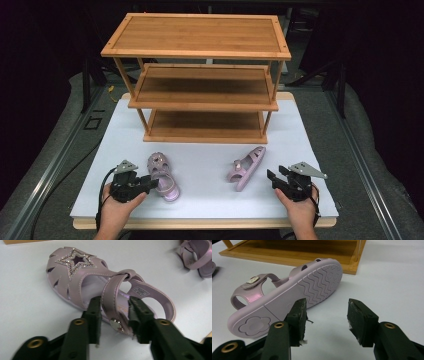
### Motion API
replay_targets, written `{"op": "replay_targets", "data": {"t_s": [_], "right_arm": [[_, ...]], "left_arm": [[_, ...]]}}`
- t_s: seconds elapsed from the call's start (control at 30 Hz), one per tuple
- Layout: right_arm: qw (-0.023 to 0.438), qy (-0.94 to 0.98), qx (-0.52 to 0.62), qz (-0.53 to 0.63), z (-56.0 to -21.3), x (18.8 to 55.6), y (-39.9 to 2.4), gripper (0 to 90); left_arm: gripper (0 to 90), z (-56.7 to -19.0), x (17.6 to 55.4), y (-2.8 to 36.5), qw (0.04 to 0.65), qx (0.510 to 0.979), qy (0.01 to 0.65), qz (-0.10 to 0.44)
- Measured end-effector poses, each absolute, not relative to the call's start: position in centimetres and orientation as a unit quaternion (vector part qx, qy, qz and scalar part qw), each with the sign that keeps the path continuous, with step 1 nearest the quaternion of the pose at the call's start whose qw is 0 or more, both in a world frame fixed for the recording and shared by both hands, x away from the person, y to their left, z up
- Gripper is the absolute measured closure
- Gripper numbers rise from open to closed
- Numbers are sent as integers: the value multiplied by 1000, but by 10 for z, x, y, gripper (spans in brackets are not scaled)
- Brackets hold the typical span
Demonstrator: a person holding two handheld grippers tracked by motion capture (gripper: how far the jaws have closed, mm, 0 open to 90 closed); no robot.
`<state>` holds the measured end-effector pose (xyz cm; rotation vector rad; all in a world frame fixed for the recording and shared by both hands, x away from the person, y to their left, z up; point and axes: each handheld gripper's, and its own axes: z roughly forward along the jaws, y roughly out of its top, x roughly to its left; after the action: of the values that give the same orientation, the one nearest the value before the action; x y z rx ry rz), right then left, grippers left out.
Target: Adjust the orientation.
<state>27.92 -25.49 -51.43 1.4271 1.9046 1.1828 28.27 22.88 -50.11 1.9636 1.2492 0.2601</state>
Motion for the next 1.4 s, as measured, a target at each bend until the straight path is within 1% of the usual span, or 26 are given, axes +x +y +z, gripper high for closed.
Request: {"op": "replay_targets", "data": {"t_s": [0.03, 0.1, 0.13, 0.2, 0.23, 0.27, 0.3, 0.47, 0.63, 0.7, 0.73, 0.77, 0.8, 0.87, 0.93, 0.97, 1.0, 1.03, 1.1, 1.17, 1.23, 1.27, 1.3, 1.4], "right_arm": [[240, 697, 521, 431, -515, 279, -255, 496], [235, 696, 522, 434, -514, 279, -256, 496], [235, 696, 522, 434, -514, 279, -256, 496], [237, 695, 522, 434, -514, 279, -256, 494], [237, 693, 523, 436, -514, 279, -256, 495], [237, 693, 523, 436, -514, 279, -256, 495], [237, 694, 522, 434, -514, 279, -256, 494], [236, 694, 523, 435, -515, 280, -256, 495], [235, 693, 525, 435, -515, 280, -257, 495], [231, 693, 527, 435, -515, 280, -257, 495], [232, 691, 526, 439, -516, 280, -257, 494], [231, 692, 525, 438, -515, 280, -257, 495], [231, 692, 525, 438, -515, 280, -257, 495], [233, 690, 526, 439, -515, 280, -256, 495], [232, 690, 526, 440, -516, 280, -256, 495], [230, 692, 526, 437, -516, 280, -256, 495], [230, 692, 526, 437, -516, 280, -256, 495], [230, 692, 526, 437, -516, 280, -256, 495], [230, 693, 526, 437, -516, 280, -256, 495], [229, 693, 525, 437, -516, 280, -256, 495], [229, 693, 527, 436, -516, 281, -256, 495], [229, 693, 527, 436, -516, 281, -256, 495], [228, 693, 526, 437, -516, 281, -256, 495], [228, 693, 526, 437, -516, 281, -256, 495]], "left_arm": [[672, -498, 285, 228, 378, 783, 483, 104], [707, -496, 287, 228, 373, 786, 481, 105], [707, -495, 288, 228, 369, 788, 480, 109], [741, -491, 293, 231, 359, 795, 473, 123], [763, -488, 298, 234, 340, 804, 467, 145], [773, -488, 298, 234, 340, 804, 467, 145], [781, -488, 304, 238, 325, 810, 459, 165], [825, -487, 316, 246, 307, 815, 455, 183], [809, -482, 324, 248, 304, 823, 456, 150], [719, -479, 325, 248, 303, 823, 461, 136], [632, -477, 327, 248, 301, 824, 464, 124], [596, -472, 329, 247, 282, 827, 473, 112], [597, -472, 329, 247, 282, 827, 473, 112], [597, -468, 333, 245, 258, 838, 470, 103], [597, -466, 339, 242, 223, 850, 469, 84], [601, -466, 346, 240, 184, 866, 459, 71], [617, -466, 346, 240, 184, 866, 459, 71], [617, -467, 350, 239, 174, 873, 452, 62], [654, -469, 356, 238, 157, 880, 447, 44], [676, -473, 363, 235, 133, 884, 445, 41], [725, -477, 370, 233, 112, 884, 453, 24], [726, -477, 370, 233, 112, 884, 453, 24], [729, -481, 373, 232, 101, 882, 460, 6], [737, -483, 375, 231, 93, 883, 461, 2]]}}
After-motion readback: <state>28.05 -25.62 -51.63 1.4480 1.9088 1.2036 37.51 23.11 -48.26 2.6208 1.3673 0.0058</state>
